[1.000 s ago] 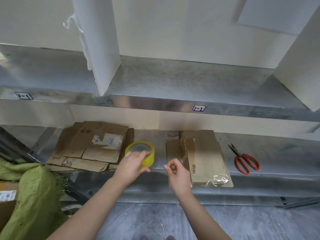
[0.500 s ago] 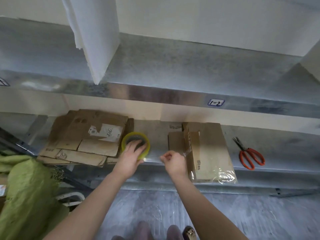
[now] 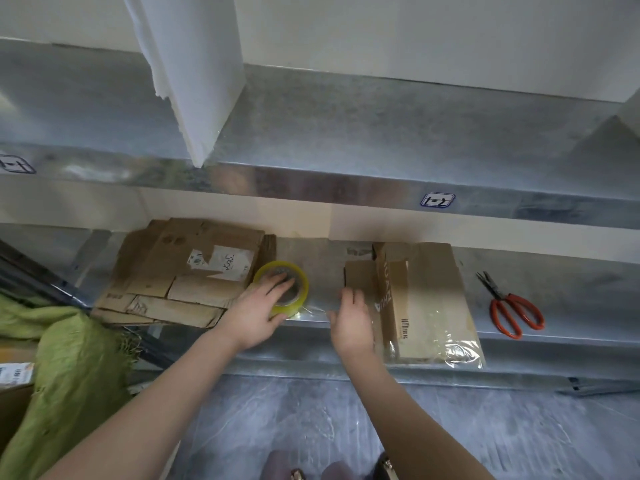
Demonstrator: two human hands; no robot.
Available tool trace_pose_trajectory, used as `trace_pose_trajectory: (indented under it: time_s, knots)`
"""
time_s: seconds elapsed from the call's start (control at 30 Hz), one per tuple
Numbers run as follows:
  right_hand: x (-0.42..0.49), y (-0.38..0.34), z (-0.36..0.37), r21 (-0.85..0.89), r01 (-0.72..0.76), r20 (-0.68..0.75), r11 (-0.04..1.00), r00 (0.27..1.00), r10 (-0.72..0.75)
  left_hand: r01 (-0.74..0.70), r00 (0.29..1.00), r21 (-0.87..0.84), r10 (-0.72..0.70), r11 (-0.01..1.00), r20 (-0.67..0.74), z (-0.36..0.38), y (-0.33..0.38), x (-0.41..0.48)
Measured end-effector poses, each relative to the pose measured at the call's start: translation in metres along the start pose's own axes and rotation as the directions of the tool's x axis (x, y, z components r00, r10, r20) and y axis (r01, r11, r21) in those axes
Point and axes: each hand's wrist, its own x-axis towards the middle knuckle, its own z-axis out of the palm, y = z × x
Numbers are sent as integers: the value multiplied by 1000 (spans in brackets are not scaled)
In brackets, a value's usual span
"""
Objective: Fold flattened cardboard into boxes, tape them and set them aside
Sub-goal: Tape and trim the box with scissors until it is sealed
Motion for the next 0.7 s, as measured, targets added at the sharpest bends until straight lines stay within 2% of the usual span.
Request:
trace_pose_trajectory:
  time_s: [0.07, 0.13, 0.23, 0.5, 0.7]
  knots:
    - [-19, -3, -5, -27, 158, -95, 987, 983, -159, -1, 998, 108, 7, 994, -58, -3, 10, -8]
    - [-44, -5, -15, -77, 281, -232, 956, 928, -292, -51, 995, 145, 64, 988, -82, -1, 31, -16]
    - [-82, 2, -40, -167, 351, -309, 922, 869, -386, -83, 991, 123, 95, 989, -96, 8, 72, -28]
    - [-133, 96, -70, -266, 262, -261, 928, 907, -331, -129, 983, 87, 140, 988, -123, 54, 174, -57]
    - [-131, 160, -96, -259, 182, -247, 949, 937, -247, -51, 994, 1, 51, 999, -93, 79, 227, -55]
